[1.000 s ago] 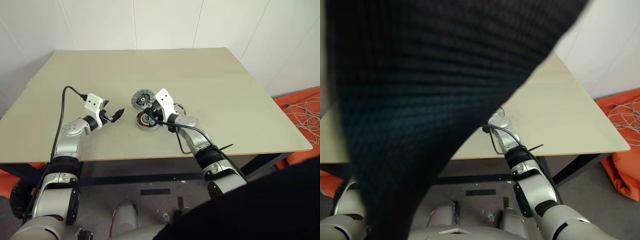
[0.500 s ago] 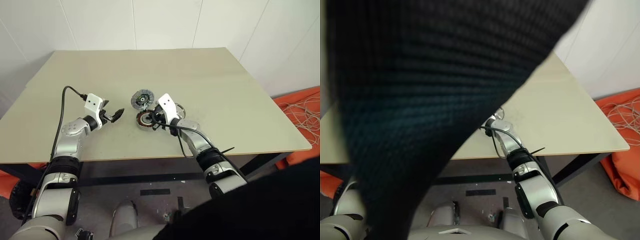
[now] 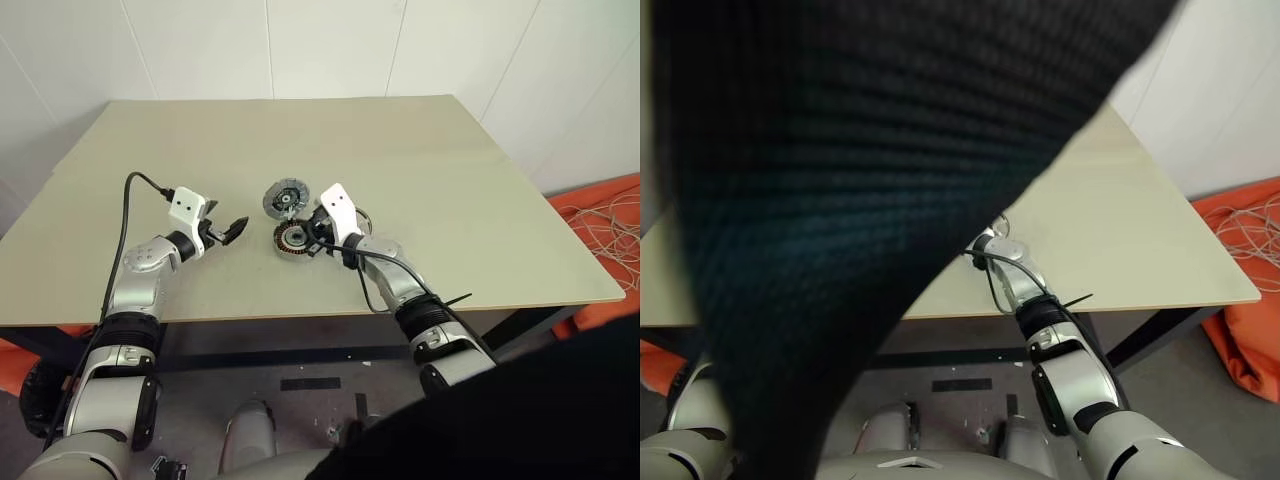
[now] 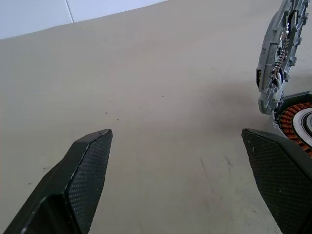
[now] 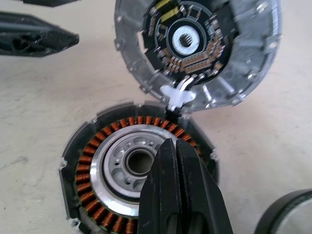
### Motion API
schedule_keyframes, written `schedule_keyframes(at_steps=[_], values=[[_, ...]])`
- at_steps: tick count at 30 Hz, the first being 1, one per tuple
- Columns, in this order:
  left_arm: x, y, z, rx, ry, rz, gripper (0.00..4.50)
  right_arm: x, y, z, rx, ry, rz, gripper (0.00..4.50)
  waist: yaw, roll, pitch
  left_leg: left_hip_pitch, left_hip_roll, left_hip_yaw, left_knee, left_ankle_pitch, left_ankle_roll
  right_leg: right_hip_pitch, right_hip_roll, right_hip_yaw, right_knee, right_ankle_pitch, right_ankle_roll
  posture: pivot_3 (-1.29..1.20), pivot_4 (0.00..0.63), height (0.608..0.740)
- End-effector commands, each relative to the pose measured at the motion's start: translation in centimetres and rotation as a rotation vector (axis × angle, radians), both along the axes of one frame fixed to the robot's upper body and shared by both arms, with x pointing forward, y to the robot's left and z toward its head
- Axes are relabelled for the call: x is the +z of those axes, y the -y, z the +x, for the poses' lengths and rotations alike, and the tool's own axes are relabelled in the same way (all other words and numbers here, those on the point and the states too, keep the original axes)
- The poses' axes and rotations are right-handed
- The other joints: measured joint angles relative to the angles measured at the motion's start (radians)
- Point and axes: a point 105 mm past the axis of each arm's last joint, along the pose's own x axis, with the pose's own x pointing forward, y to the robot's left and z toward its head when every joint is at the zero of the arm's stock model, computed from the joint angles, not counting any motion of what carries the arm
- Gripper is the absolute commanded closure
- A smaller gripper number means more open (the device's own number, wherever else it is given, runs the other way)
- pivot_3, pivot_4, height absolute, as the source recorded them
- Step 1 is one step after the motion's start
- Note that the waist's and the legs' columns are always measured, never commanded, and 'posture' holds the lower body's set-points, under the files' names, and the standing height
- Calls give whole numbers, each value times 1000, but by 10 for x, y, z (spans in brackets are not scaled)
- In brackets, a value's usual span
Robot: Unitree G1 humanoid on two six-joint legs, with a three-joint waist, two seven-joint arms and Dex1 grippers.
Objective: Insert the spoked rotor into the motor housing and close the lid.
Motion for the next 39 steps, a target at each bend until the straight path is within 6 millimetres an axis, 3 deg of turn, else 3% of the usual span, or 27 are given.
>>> schedule_keyframes(at_steps=[1, 6, 9, 13, 17, 22, 25, 28, 32, 34, 39], values=[[14, 1, 5, 10, 29, -21, 0, 38, 26, 17, -139, 70, 91, 4466, 1, 0, 0, 0, 0, 0, 0, 0, 0, 0, 0, 0, 0, 0, 0, 0, 0, 740], [19, -4, 11, 54, 42, -28, 0, 52, 62, 17, -388, 46, 216, 4466, 0, 0, 0, 0, 0, 0, 0, 0, 0, 0, 0, 0, 0, 0, 0, 0, 0, 740], [21, -5, 15, 83, 29, -58, 0, 52, 64, -4, -476, 0, 302, 4466, 1, 0, 0, 0, 0, 0, -2, 2, -3, 0, 0, 0, -1, 0, 0, 0, 0, 740], [18, -9, 21, 161, -46, -130, 0, 45, 59, -30, -440, -14, 300, 4466, -1, 0, 0, 0, 0, 0, -3, 2, -4, -1, 0, 0, -2, 0, 0, 0, 0, 740], [16, -2, 24, 152, -141, -187, 0, 52, 74, -24, -456, 40, 207, 4466, 1, 0, 0, 2, -1, 0, -2, 2, -3, 1, 0, 0, -1, 0, 1, 0, 0, 740], [27, 3, 24, 105, -56, -131, 0, 61, 116, -7, -514, 49, 180, 4466, 5, 0, 0, 2, -1, -1, -2, 3, -5, 1, 0, 1, 0, -3, 6, 0, 0, 740], [26, 4, 20, 52, -35, -137, 0, 54, 142, -3, -517, 38, 120, 3905, 9, 0, 0, 2, -1, -1, -3, 5, -8, 2, 0, 0, -3, 0, 1, 0, 0, 740], [25, 2, 19, 53, -37, -139, 0, 50, 159, -1, -537, -13, 155, 2894, 9, 0, 0, -1, -1, 0, -3, 4, -7, 1, 0, 0, -4, 0, 1, 0, 0, 740], [24, 2, 19, 38, -39, -125, 0, 47, 167, 4, -571, -130, 332, 1560, 1, 0, 0, 0, -1, 0, -3, 4, -7, 0, 0, 0, -3, 0, 1, 0, 0, 740], [23, 3, 18, 27, -40, -121, 0, 47, 161, 3, -531, -201, 429, 863, 1, 0, 0, 0, -1, 0, -2, 4, -7, 0, 0, 0, -2, 0, 1, 0, 0, 740], [25, 6, 16, -7, -20, -112, 0, 56, 139, 0, -377, -514, 975, 863, 3, 0, 0, 3, 0, 0, -2, 4, -7, 2, 0, 0, 0, 0, 1, 0, 0, 740]])
